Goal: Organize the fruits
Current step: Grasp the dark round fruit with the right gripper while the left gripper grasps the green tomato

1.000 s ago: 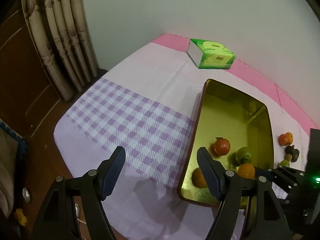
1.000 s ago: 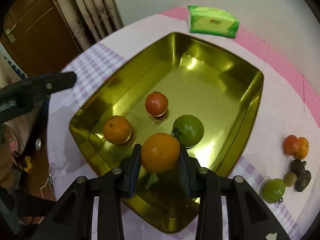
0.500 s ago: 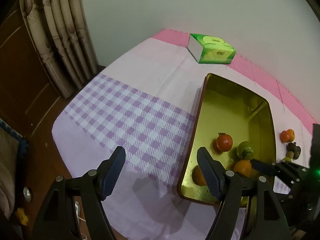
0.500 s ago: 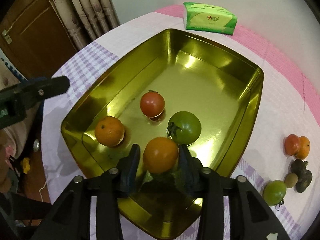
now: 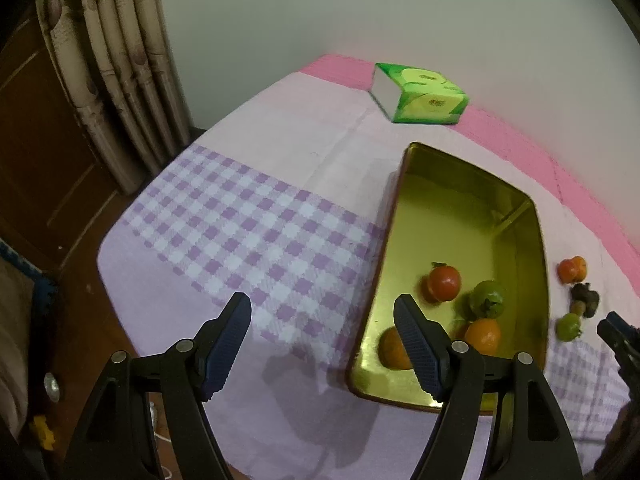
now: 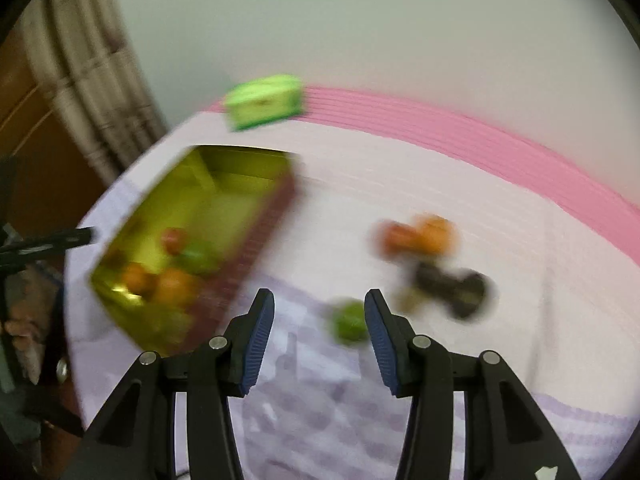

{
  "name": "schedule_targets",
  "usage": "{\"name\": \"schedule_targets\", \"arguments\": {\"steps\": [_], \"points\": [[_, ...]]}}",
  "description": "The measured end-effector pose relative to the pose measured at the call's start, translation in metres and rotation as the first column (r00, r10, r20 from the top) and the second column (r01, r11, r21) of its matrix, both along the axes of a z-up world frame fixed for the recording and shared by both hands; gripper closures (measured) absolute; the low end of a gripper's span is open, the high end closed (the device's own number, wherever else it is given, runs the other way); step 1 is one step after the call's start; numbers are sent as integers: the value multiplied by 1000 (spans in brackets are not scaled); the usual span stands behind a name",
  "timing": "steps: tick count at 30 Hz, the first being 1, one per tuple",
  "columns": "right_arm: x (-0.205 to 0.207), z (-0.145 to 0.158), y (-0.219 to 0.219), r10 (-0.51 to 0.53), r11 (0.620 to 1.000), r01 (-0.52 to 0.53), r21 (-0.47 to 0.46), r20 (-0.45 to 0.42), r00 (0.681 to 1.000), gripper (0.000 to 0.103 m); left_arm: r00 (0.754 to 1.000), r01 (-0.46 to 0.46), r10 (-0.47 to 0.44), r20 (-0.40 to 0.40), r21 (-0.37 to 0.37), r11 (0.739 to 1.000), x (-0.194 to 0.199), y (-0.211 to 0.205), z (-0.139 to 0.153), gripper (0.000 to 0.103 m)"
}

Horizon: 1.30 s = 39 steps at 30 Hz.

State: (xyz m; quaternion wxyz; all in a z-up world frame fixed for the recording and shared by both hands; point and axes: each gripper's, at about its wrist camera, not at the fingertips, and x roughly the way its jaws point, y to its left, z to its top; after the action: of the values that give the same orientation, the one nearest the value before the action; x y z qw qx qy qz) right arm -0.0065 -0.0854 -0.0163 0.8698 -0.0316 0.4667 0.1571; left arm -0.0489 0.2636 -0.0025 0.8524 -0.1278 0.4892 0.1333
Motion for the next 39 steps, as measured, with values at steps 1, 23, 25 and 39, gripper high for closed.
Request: {"name": "schedule_targets", "arguments": {"steps": [1,23,25,39], "points": [[2,-3,-14,-24,999,24,-24,-2,1000,58,1000,5,-5,4,-4,1000,0,-1,0,29],[50,-67,-49,-95,995,95,-1,-13,995,63,942,329,-331,55,43,943,26,-136,26,28],[51,-68,-48,-86,996,86,-2,-4,996,67,922,384,-385,53,24,923,34,-161,24,28],[13,-70,-120,-284,959,285,0,53,957,67,834,539,-545,-85,-89,838,72,-272,-33,28]]}}
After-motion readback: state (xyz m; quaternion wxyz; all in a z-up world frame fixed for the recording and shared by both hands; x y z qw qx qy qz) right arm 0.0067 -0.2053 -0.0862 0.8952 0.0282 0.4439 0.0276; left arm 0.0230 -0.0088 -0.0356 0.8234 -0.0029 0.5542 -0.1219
